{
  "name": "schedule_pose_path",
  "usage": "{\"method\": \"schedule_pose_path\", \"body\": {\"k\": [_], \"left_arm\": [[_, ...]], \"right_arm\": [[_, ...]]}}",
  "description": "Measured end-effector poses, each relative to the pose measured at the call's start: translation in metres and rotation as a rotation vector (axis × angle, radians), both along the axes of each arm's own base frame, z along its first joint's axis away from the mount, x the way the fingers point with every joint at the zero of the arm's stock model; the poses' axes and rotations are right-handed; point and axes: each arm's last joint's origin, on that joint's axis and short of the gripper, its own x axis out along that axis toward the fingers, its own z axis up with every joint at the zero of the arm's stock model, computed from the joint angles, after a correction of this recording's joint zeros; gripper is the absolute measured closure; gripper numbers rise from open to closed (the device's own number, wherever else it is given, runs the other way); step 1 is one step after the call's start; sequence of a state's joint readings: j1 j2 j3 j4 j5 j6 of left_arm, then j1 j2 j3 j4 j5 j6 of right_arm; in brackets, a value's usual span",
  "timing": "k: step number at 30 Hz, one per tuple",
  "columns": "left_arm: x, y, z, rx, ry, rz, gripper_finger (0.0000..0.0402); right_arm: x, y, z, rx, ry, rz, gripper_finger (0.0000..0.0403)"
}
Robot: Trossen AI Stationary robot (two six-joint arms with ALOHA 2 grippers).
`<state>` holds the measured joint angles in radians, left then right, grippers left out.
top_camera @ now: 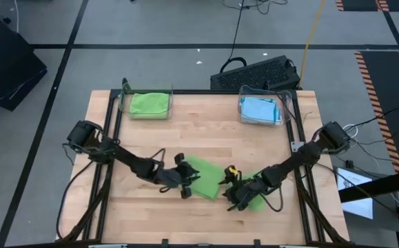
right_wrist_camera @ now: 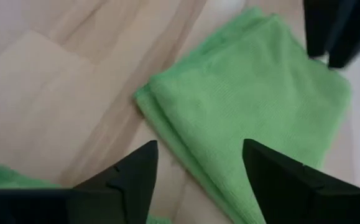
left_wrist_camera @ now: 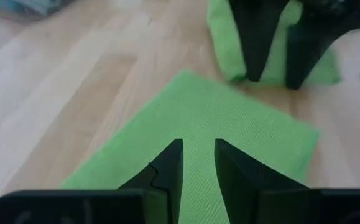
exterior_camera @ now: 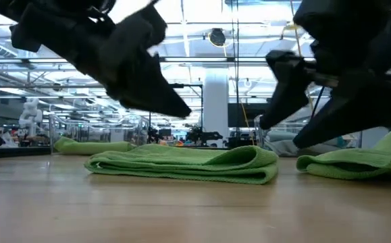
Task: Fold microfiber towels
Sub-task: Fold the left green microfiber cloth, then put the folded green microfiber cloth into the left transparent bin
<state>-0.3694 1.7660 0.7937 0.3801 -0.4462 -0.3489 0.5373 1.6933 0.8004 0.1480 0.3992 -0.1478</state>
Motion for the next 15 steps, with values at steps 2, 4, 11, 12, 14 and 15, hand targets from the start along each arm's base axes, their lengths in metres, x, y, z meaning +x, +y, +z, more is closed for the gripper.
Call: {"method": "schedule_pose_path", "body": {"k": [2, 4, 11, 12, 14, 15], "left_arm": [[0.005, 0.001, -0.007, 0.0, 0.033, 0.02, 0.0309], [0.004, 0.006, -0.017, -0.017, 0.084, 0.059, 0.0309], [0.008, 0.018, -0.047, -0.072, 0.17, 0.124, 0.0309], [0.008, 0.018, -0.049, -0.073, 0.175, 0.123, 0.0309], [0.008, 0.02, -0.053, -0.069, 0.187, 0.129, 0.0309], [0.009, 0.021, -0.054, -0.069, 0.188, 0.131, 0.0309]], "right_arm": [[0.003, -0.001, -0.005, -0.003, 0.023, 0.03, 0.0168], [0.005, -0.002, -0.015, -0.018, 0.047, 0.058, 0.0166], [0.012, 0.0, -0.031, -0.124, 0.016, 0.093, 0.0181], [0.012, 0.0, -0.031, -0.135, 0.016, 0.1, 0.0182], [0.013, -0.002, -0.031, -0.153, 0.019, 0.114, 0.0183], [0.013, -0.003, -0.031, -0.162, 0.023, 0.121, 0.0183]]}}
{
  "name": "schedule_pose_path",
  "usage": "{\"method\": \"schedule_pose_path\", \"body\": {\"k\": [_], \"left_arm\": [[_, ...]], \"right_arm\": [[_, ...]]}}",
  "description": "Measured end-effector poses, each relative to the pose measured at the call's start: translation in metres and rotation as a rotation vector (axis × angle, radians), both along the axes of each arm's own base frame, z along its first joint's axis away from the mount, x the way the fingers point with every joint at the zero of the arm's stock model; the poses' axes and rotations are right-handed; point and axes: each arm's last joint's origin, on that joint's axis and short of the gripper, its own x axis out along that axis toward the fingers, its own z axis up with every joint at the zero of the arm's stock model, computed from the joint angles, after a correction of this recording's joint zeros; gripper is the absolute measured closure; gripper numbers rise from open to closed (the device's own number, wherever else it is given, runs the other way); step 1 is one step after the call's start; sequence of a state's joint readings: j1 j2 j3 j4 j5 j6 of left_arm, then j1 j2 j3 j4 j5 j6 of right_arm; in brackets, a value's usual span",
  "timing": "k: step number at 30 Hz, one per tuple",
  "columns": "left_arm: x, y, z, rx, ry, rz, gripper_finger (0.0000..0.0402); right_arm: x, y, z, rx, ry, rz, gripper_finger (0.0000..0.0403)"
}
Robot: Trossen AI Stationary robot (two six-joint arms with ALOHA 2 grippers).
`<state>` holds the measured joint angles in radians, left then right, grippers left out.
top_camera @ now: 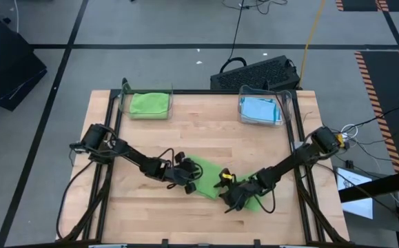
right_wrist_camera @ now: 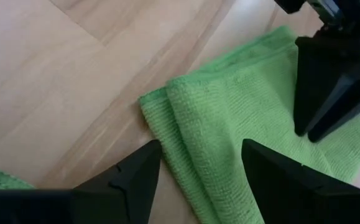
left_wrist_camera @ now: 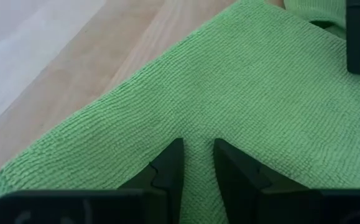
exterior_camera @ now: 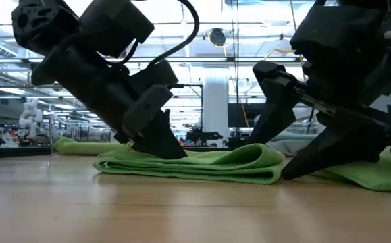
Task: Fold microfiber towels
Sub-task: Put the folded green microfiber cloth into the left transparent bin
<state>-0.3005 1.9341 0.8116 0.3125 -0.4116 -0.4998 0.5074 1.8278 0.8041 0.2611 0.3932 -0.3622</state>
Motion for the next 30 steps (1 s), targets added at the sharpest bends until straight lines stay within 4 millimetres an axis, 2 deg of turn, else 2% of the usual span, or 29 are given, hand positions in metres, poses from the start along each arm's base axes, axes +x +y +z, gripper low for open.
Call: {"method": "schedule_pose_path", "body": {"k": [11, 16, 23, 27, 30], "left_arm": [[0.001, 0.005, -0.001, 0.014, 0.016, -0.009, 0.0309], [0.0, 0.005, -0.002, 0.019, 0.02, -0.013, 0.0309], [0.0, 0.005, 0.005, 0.055, 0.01, -0.059, 0.0309], [-0.002, 0.005, 0.022, 0.084, -0.012, -0.097, 0.0309], [-0.004, -0.002, 0.041, 0.099, -0.078, -0.137, 0.0309]], "right_arm": [[0.005, -0.013, -0.002, -0.076, 0.029, 0.04, 0.0196], [0.007, -0.017, -0.002, -0.012, 0.051, 0.07, 0.0252], [0.008, -0.017, -0.003, -0.001, 0.045, 0.084, 0.0387], [0.01, -0.022, -0.001, 0.033, 0.031, 0.031, 0.039], [0.011, -0.028, 0.007, 0.078, 0.017, -0.025, 0.0397]]}}
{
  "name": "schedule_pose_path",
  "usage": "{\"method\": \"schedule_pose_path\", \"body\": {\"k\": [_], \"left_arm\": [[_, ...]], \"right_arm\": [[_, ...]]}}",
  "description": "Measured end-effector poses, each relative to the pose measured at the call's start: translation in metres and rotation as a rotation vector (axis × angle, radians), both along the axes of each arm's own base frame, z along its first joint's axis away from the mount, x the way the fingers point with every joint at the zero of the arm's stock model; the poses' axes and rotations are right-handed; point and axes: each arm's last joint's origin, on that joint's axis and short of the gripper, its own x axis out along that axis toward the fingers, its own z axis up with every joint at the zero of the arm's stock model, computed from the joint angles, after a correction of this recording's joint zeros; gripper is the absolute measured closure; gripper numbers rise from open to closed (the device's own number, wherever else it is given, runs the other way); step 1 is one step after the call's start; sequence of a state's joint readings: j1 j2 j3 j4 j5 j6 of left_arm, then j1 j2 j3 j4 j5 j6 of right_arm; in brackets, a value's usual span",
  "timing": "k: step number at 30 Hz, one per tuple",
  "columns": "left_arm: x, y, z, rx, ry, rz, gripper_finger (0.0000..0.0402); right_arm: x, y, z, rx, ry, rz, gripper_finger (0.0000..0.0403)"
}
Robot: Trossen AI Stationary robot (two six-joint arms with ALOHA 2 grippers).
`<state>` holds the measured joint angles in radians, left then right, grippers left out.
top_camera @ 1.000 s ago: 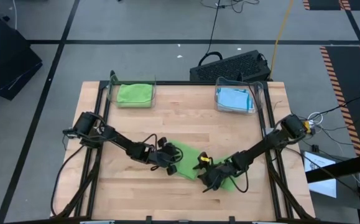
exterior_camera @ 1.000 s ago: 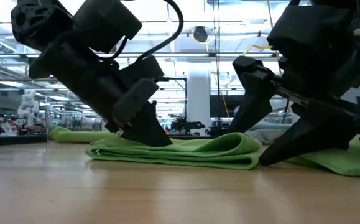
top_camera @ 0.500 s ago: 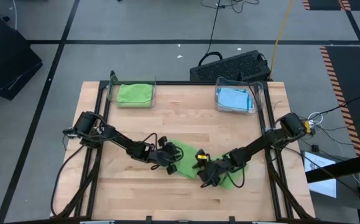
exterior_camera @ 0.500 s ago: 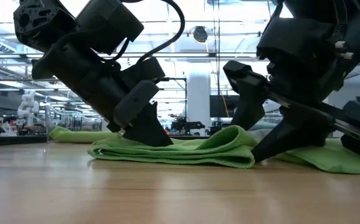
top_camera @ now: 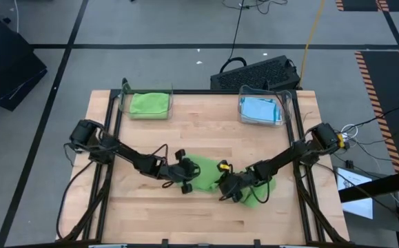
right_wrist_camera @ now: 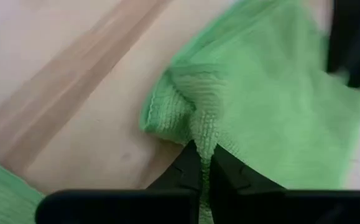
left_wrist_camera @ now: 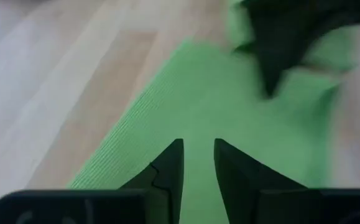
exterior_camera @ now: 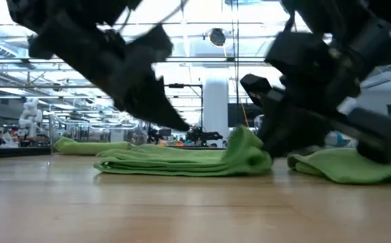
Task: Fold microfiber towels
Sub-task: Put the folded green microfiber cloth into the left transparent bin
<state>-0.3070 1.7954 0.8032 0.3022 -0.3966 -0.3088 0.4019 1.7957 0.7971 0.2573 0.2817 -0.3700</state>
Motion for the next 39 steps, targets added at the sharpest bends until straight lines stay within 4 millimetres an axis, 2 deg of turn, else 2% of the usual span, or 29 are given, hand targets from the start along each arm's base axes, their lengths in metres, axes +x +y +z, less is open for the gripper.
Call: {"method": "schedule_pose_path", "body": {"k": [2, 5, 10, 16, 20, 23, 27, 32, 35, 39], "left_arm": [[-0.001, -0.008, 0.007, 0.01, -0.029, -0.035, 0.0305], [-0.005, -0.022, 0.013, 0.051, -0.078, -0.059, 0.0279], [-0.009, -0.04, 0.022, 0.152, -0.183, -0.012, 0.0193], [-0.012, -0.047, 0.025, 0.18, -0.23, 0.058, 0.0088], [-0.009, -0.043, 0.012, 0.138, -0.206, 0.104, 0.0038], [-0.004, -0.041, -0.001, 0.095, -0.194, 0.103, 0.0017], [0.002, -0.037, -0.017, 0.069, -0.189, 0.106, 0.0012], [0.007, -0.028, -0.023, 0.044, -0.191, 0.152, 0.0015], [0.01, -0.023, -0.026, 0.024, -0.179, 0.146, 0.0046], [0.011, -0.017, -0.034, 0.013, -0.136, 0.126, 0.0118]], "right_arm": [[0.002, -0.004, 0.009, 0.046, -0.032, -0.034, 0.0398], [0.006, -0.014, 0.024, 0.156, -0.067, -0.071, 0.0398], [0.012, -0.038, 0.036, 0.319, -0.078, -0.156, 0.04], [0.018, -0.061, 0.037, 0.421, -0.078, -0.253, 0.04], [0.019, -0.065, 0.037, 0.423, -0.086, -0.264, 0.04], [0.02, -0.067, 0.038, 0.427, -0.101, -0.269, 0.04], [0.021, -0.069, 0.039, 0.431, -0.116, -0.274, 0.04], [0.022, -0.07, 0.04, 0.433, -0.12, -0.276, 0.04], [0.022, -0.07, 0.04, 0.433, -0.122, -0.276, 0.0399], [0.022, -0.07, 0.04, 0.433, -0.122, -0.275, 0.0399]]}}
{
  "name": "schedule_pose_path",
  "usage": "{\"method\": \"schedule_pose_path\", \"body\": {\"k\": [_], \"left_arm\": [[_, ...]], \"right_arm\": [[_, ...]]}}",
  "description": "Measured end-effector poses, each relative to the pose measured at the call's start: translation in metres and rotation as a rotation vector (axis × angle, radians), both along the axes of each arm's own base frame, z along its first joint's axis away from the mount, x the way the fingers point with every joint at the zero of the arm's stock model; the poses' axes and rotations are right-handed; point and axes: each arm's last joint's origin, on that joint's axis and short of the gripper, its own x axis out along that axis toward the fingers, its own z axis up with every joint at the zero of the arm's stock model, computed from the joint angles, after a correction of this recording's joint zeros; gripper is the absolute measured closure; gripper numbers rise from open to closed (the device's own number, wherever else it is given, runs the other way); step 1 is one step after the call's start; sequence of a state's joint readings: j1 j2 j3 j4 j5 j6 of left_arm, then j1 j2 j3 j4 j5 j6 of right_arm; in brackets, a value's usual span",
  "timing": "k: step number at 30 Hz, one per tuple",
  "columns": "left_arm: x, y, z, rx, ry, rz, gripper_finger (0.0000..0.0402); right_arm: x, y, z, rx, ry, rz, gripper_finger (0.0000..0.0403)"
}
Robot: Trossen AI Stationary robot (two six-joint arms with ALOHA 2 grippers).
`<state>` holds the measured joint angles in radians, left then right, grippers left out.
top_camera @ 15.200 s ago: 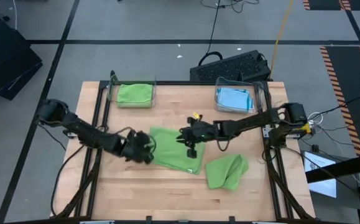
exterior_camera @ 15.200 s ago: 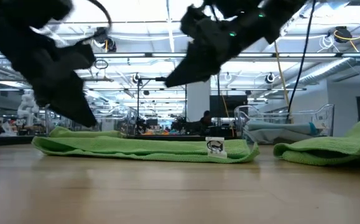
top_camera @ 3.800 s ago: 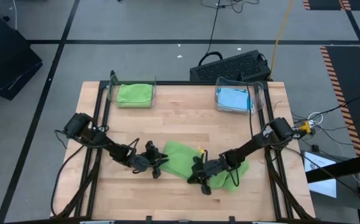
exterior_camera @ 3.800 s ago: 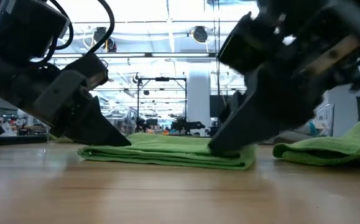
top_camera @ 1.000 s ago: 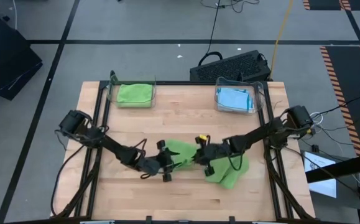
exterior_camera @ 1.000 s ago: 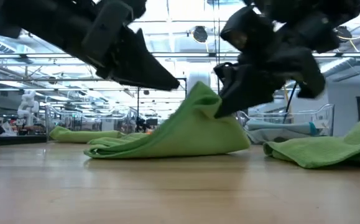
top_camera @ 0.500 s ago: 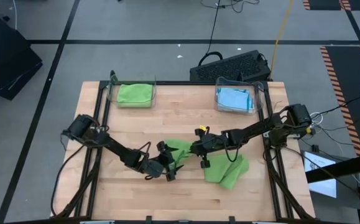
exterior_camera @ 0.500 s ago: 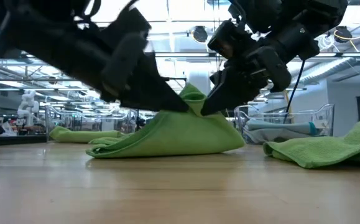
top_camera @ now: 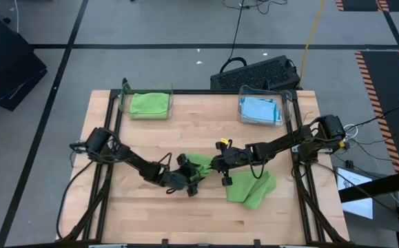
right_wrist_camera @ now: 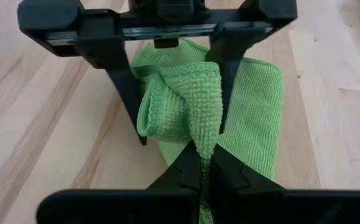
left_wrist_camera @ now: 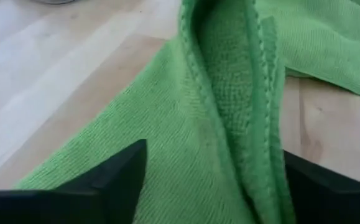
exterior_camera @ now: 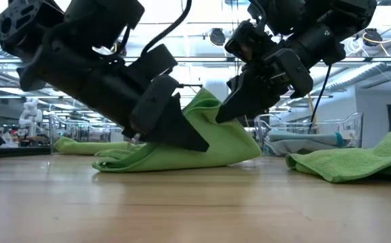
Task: Fold microfiber towels
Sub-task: Put the folded green microfiber cloth into the left transparent bin
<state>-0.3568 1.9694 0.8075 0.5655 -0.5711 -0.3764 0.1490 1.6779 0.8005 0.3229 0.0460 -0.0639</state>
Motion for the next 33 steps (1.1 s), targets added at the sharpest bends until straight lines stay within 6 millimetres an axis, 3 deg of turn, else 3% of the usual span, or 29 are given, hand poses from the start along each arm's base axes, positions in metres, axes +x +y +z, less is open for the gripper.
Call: {"method": "schedule_pose_path", "body": {"k": [6, 12, 15, 19, 26, 33], "left_arm": [[0.0, 0.005, -0.005, -0.005, 0.055, -0.017, 0.0235], [-0.001, 0.005, -0.002, 0.08, 0.081, -0.071, 0.0383], [-0.004, 0.007, 0.007, 0.117, 0.119, -0.083, 0.0388], [-0.013, 0.027, 0.027, 0.15, 0.226, -0.059, 0.0395], [-0.04, 0.082, 0.084, 0.123, 0.347, -0.051, 0.0396], [-0.08, 0.141, 0.145, 0.169, 0.413, 0.044, 0.0397]], "right_arm": [[0.0, 0.0, 0.0, -0.001, 0.006, 0.0, 0.0399], [0.0, 0.0, 0.0, -0.002, 0.005, -0.001, 0.0399], [-0.004, -0.001, 0.005, -0.021, 0.018, 0.004, 0.0387], [-0.014, -0.008, 0.022, -0.071, 0.025, -0.046, 0.0337], [-0.03, -0.018, 0.051, -0.082, -0.056, -0.083, 0.0254], [-0.048, -0.025, 0.047, -0.107, -0.062, -0.109, 0.0237]]}}
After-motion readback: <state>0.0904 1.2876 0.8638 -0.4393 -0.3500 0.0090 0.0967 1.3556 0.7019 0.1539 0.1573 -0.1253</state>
